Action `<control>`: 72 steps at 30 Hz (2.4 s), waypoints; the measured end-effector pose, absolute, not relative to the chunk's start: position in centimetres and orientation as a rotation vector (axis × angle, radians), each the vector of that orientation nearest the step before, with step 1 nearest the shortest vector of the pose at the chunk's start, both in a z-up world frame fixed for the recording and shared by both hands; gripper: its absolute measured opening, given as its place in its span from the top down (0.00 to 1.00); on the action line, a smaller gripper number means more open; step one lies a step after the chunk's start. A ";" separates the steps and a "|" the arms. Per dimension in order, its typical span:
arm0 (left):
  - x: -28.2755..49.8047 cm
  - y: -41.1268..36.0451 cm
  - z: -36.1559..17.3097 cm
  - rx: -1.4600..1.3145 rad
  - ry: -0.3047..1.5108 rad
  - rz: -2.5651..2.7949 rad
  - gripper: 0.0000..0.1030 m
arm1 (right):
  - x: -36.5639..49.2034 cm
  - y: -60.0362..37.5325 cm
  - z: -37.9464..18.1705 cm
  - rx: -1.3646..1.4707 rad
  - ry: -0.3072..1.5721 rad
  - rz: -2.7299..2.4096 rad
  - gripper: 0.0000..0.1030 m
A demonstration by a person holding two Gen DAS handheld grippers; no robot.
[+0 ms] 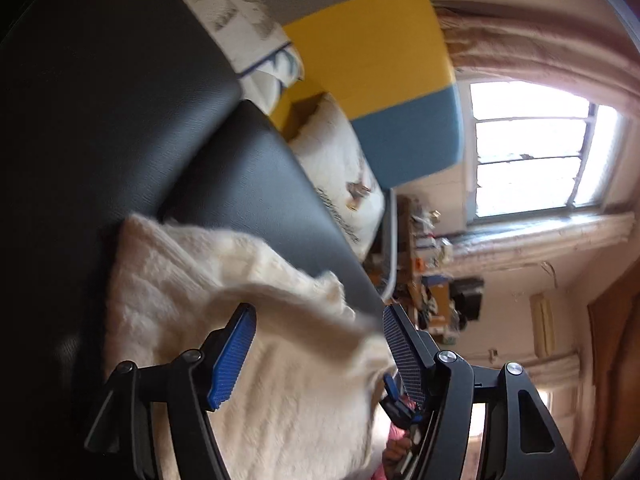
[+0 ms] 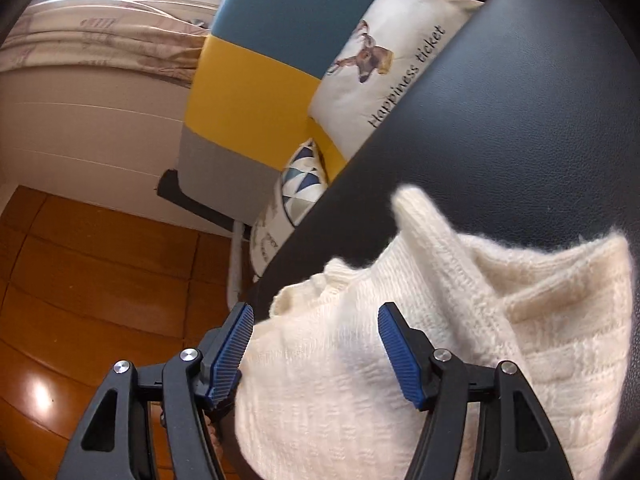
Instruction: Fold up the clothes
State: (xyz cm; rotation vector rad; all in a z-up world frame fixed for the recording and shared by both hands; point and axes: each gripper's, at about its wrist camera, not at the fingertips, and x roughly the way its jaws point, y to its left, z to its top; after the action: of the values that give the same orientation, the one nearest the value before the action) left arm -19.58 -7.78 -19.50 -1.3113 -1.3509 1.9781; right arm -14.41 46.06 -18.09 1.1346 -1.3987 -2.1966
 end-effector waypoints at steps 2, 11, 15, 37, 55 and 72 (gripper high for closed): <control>-19.9 -7.8 -20.0 -1.341 -1.349 1.990 0.36 | -14.2 45.9 -17.9 1.156 -1.371 -2.203 0.36; -15.5 -9.7 -18.1 -1.313 -1.185 2.168 0.36 | -9.9 42.1 -16.2 1.297 -0.966 -2.269 0.36; -12.7 -11.6 -17.9 -1.321 -1.114 2.239 0.36 | -8.5 40.8 -16.6 1.426 -0.760 -2.351 0.36; -5.2 -9.2 -21.3 -1.412 -0.606 2.027 0.92 | -20.3 24.9 -15.3 1.518 0.052 -2.370 0.45; -8.0 -8.0 -12.5 -1.205 -0.478 2.158 0.53 | -20.2 26.0 -15.8 1.433 0.017 -2.385 0.94; -21.0 6.1 -19.4 -1.526 -0.147 2.129 0.82 | -17.7 25.5 -16.7 1.410 0.086 -2.311 0.87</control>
State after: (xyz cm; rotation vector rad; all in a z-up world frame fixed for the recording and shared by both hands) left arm -20.99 6.12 -19.40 -1.5264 -0.1468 2.1290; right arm -17.72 25.48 -16.75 1.4098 0.0856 -2.3107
